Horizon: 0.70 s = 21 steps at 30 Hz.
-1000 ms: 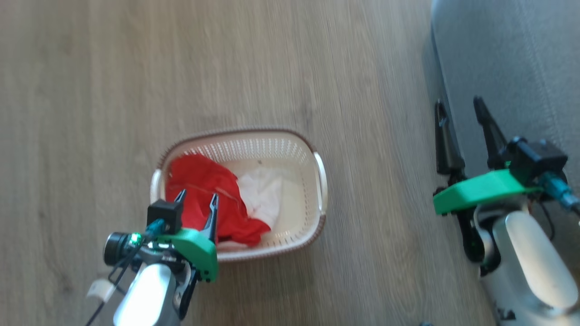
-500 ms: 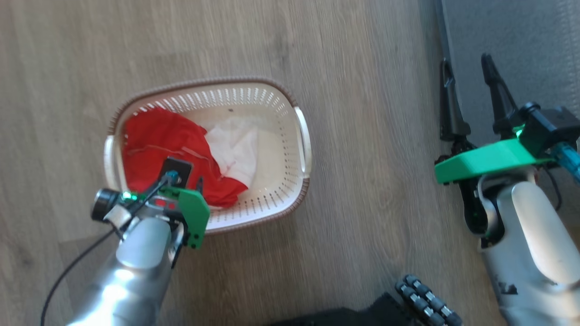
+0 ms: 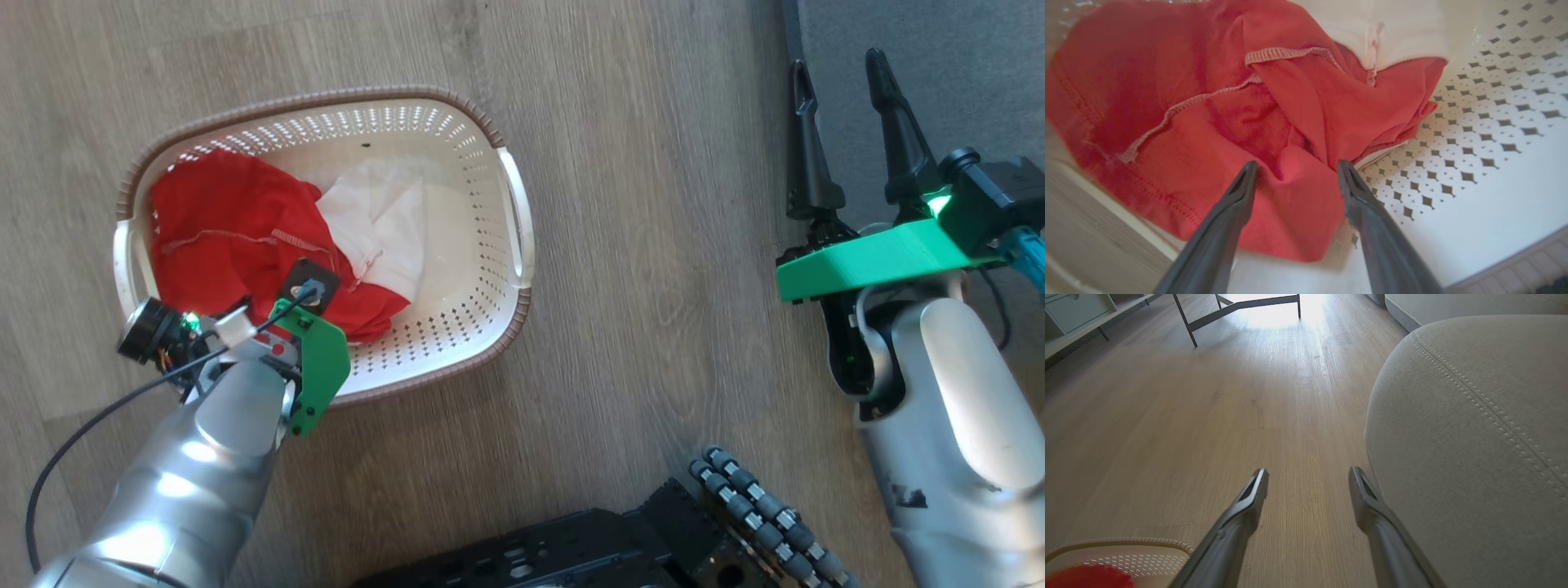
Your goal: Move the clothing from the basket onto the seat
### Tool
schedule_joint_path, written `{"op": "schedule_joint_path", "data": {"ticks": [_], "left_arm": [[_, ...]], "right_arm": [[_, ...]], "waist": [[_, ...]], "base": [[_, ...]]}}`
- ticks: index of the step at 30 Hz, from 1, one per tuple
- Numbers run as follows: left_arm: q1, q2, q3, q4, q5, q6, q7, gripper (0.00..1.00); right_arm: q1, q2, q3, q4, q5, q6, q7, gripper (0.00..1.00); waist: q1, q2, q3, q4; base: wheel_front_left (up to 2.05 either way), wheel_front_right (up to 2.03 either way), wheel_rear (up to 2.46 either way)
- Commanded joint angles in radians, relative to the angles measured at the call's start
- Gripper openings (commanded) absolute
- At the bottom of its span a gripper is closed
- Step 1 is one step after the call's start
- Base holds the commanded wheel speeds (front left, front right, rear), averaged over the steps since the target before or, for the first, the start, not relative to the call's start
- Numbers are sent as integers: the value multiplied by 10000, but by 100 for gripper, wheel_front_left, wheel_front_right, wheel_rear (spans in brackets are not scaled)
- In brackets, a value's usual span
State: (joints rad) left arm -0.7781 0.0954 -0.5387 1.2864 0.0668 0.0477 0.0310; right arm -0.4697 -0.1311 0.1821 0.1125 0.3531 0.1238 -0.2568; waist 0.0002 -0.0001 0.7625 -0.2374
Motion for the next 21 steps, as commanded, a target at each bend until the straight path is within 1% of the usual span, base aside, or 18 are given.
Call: {"op": "schedule_joint_path", "data": {"ticks": [1,5,10,15,16,17,18,21], "left_arm": [[6,270,-39,-14,227,96,208,100],[-123,301,-616,11,701,60,657,100],[-255,317,-1089,27,1041,58,1100,100],[-292,371,-1075,34,895,130,1362,100],[-286,389,-1065,35,858,146,1378,73],[-283,404,-1050,36,816,172,1325,26],[-275,417,-1045,36,782,186,1293,0],[-225,462,-1032,38,674,172,1259,0]], "right_arm": [[166,91,139,-305,15,69,-49,100],[149,154,150,-291,-3,69,-49,100],[82,203,217,-324,16,69,-49,100],[10,207,268,-384,60,69,-49,100],[0,208,274,-386,71,69,-49,100],[-4,213,278,-387,79,69,-49,100],[-4,219,279,-386,80,69,-49,100],[4,238,270,-352,92,69,-49,100]], "waist": [[-2,1,88,-30],[-2,1,186,0],[-2,1,329,14],[-2,1,472,-20],[-2,1,496,-33],[-2,1,511,-47],[-2,1,516,-60],[-2,1,471,-100]], "base": [[0,0,0],[0,0,0],[0,0,0],[0,0,0],[0,0,0],[0,0,0],[0,0,0],[0,0,0]]}}
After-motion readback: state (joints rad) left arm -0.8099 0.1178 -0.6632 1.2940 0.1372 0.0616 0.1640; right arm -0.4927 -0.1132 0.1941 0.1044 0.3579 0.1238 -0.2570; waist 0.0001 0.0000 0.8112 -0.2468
